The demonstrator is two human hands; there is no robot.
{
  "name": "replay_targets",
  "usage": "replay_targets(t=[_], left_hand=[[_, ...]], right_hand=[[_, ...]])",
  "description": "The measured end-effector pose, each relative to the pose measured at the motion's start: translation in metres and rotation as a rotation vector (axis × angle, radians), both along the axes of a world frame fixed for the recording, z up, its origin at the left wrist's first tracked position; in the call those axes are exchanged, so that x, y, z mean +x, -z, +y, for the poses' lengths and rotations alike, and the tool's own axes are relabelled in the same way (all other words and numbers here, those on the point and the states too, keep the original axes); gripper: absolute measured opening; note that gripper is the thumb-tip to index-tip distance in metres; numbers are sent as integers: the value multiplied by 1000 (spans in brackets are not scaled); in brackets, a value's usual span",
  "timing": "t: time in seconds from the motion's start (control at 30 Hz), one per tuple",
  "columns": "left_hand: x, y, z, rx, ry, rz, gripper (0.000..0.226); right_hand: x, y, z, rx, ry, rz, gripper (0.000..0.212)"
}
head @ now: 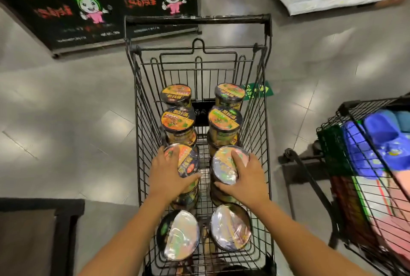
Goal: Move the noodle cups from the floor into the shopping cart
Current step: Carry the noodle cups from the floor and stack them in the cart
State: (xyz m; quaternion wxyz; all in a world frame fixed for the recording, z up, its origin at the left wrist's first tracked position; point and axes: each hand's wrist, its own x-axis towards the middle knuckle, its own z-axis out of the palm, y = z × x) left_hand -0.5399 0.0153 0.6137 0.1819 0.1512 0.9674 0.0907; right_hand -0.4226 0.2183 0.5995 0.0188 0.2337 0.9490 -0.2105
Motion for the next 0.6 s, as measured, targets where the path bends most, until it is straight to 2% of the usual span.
replay_targets(t=[0.23,0.47,0.6], left_hand=[[0,-4,-1,-54,8,34,121],[16,-17,-18,29,-30,64,110],[41,-25,-53,30,-132,97,106]], right_hand=[[0,-13,0,44,-14,-109,127],[0,-32,-16,150,-70,-18,107],[-3,-48,-53,142,-187,20,100]])
